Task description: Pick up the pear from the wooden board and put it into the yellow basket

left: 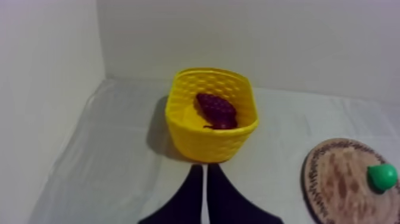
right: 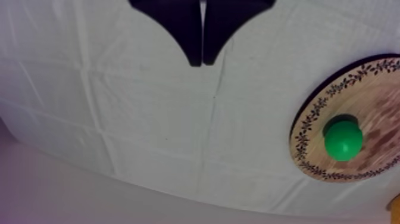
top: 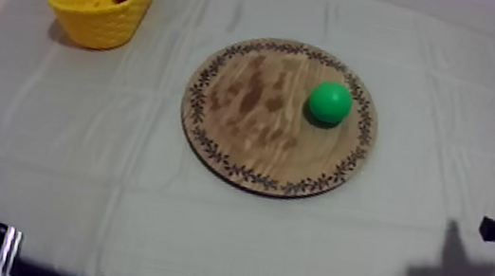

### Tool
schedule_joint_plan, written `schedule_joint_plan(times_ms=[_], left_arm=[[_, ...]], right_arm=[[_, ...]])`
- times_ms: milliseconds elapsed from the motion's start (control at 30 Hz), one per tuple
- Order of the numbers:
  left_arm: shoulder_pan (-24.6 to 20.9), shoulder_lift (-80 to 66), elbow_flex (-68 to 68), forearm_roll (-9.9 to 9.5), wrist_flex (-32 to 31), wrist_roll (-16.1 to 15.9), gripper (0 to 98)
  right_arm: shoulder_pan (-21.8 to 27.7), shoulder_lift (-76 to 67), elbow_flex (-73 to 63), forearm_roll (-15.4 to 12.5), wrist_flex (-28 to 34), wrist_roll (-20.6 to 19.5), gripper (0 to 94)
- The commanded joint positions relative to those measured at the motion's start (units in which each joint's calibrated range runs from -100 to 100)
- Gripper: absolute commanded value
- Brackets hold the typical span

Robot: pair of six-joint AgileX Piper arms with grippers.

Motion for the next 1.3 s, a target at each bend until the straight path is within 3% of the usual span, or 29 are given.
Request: schedule_joint_plan(times_ms=[0, 167, 433, 633, 1033, 1267], left_arm=[[2.3, 7.9, -12.1, -0.51, 3.8, 0.9, 0.0], [7.0, 17.9, -24.1, -1.42, 8.1, 2.6, 0.0], [15.5, 32.6, -39.4, -3.85, 9.5, 6.2, 0.0], [22.4, 44.2, -50.2, -7.98, 11.6, 10.7, 0.0], [29.7, 66.8, -66.9, -11.83, 12.7, 16.9, 0.0], [31.9, 80.7, -77.2, -12.62, 15.1, 20.3, 0.0]], right_arm=[[0.0, 0.0, 0.1, 0.0, 0.1, 0.0, 0.5], [0.0, 0.0, 0.1, 0.0, 0.1, 0.0, 0.5], [0.0, 0.0, 0.1, 0.0, 0.1, 0.0, 0.5], [0.0, 0.0, 0.1, 0.0, 0.1, 0.0, 0.5], [0.0, 0.0, 0.1, 0.0, 0.1, 0.0, 0.5], [0.0, 0.0, 0.1, 0.0, 0.1, 0.0, 0.5]])
